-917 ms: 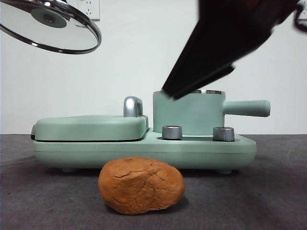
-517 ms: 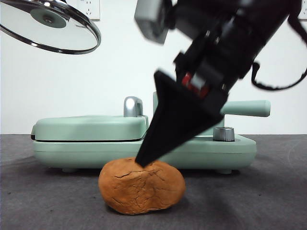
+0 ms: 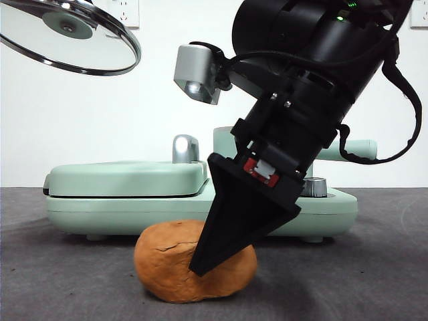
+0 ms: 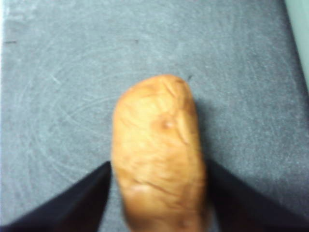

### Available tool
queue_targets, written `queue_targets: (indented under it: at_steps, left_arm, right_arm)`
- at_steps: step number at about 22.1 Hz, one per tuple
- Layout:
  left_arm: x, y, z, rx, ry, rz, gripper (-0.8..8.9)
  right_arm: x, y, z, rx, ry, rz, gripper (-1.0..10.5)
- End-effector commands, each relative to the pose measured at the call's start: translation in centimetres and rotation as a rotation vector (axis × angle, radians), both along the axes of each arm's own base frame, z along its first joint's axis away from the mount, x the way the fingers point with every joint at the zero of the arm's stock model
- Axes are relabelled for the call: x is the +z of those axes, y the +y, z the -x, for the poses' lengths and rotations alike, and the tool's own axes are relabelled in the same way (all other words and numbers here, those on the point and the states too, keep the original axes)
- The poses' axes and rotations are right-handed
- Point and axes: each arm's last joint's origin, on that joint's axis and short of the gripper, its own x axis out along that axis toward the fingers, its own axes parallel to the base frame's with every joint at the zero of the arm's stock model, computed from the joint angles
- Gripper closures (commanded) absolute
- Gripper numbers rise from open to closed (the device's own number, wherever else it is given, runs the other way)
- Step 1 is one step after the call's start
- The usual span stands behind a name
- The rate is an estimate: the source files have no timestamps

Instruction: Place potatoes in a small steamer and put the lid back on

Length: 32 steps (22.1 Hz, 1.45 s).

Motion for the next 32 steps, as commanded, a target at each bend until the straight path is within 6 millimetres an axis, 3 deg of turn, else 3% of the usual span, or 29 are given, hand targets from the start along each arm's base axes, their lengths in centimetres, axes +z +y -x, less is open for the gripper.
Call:
queue_targets:
  at_steps: [1,6,9,15,19,24,28,32]
  left_arm:
    - [0.7,-0.1,0.0,0.002,-0.034,0.022,8.03]
    - [0.7,-0.1,0.0,0.002,-0.034,0.022,8.03]
    - [0.7,-0.1,0.0,0.002,-0.034,0.022,8.03]
    - [0.7,-0.1,0.0,0.002,-0.033,0.022,8.03]
    - [0.7,-0.1,0.0,0.002,-0.033,0.022,8.03]
    - [0.7,-0.1,0.0,0.002,-0.033,0.022,8.03]
    - [0.7,-0.1,0.0,0.002,-0.033,0.022,8.03]
    - [0.7,-0.1,0.0,0.002,-0.033,0.022,8.03]
  right_arm:
    - [0.0,0.5,0.0,-0.002,0.006,-0.004,7.4]
    - [1.7,-0.1,0.2,-0.102,0.047,-0.045,7.4]
    - [5.0,-1.6,0.8,-0.226,0.056,-0.110,7.4]
    - [13.2,-5.8,1.3,-0.683,-0.098,-0.140,7.4]
    - [16.4,-6.6,-0.7,-0.779,-0.115,-0.123,7.4]
    - [18.4,-6.5,-4.8,-0.833,-0.108,-0.162,7.4]
    - [18.5,-6.0,-8.7,-0.861,-0.087,-0.162,7.4]
    - [17.3,-5.5,-12.5,-0.885,-0.080,-0.125,7.4]
